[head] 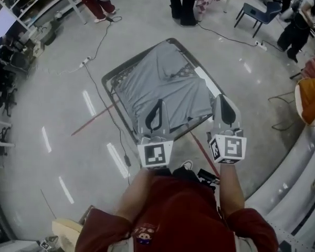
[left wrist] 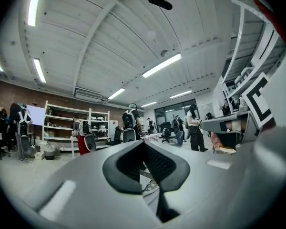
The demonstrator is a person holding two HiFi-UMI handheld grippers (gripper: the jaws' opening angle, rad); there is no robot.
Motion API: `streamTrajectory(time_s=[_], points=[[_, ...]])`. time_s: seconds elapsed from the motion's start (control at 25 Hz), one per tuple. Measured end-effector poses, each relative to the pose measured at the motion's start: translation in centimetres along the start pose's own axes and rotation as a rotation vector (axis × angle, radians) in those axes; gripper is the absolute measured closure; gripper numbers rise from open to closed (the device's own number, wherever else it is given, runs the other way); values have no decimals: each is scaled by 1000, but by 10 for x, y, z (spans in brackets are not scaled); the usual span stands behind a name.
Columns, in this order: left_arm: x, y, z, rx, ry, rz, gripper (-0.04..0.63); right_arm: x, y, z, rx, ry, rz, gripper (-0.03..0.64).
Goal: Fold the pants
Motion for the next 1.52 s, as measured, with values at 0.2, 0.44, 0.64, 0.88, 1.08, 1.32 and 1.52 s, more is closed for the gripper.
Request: streamTrajectory(time_s=[0.2, 0.44, 0.64, 0.88, 1.08, 1.32, 1.52], points=[[0, -18, -7, -28, 26, 94, 592, 4, 1, -10, -16, 9, 88, 615], [-7, -23, -21, -40, 36, 166, 592, 0, 19, -23, -16, 2, 160, 615], [-18, -17, -35, -47, 36, 201, 592, -6, 43, -35, -34, -20, 213, 615], [-27, -16, -56, -90, 89, 231, 592, -7, 64, -53, -63, -34, 267, 615], [-27, -17, -78, -150, 145, 215, 591, -7, 72, -77, -135, -76, 331, 615], [-25, -26, -123, -352, 263, 122, 532, -1, 76, -118, -299, -166, 465, 546], [-28, -40, -168, -546, 358, -8, 439, 1, 77, -160, -464, -264, 597, 509]])
Point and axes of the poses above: the fingertips, and each gripper's own axes: y forward along the fingers, x to its right, z out of its top, the point moved 10 cm from there along -y, backward along the fingers, and after that the axes turned 6 degrees about z, right-handed, at the moved point
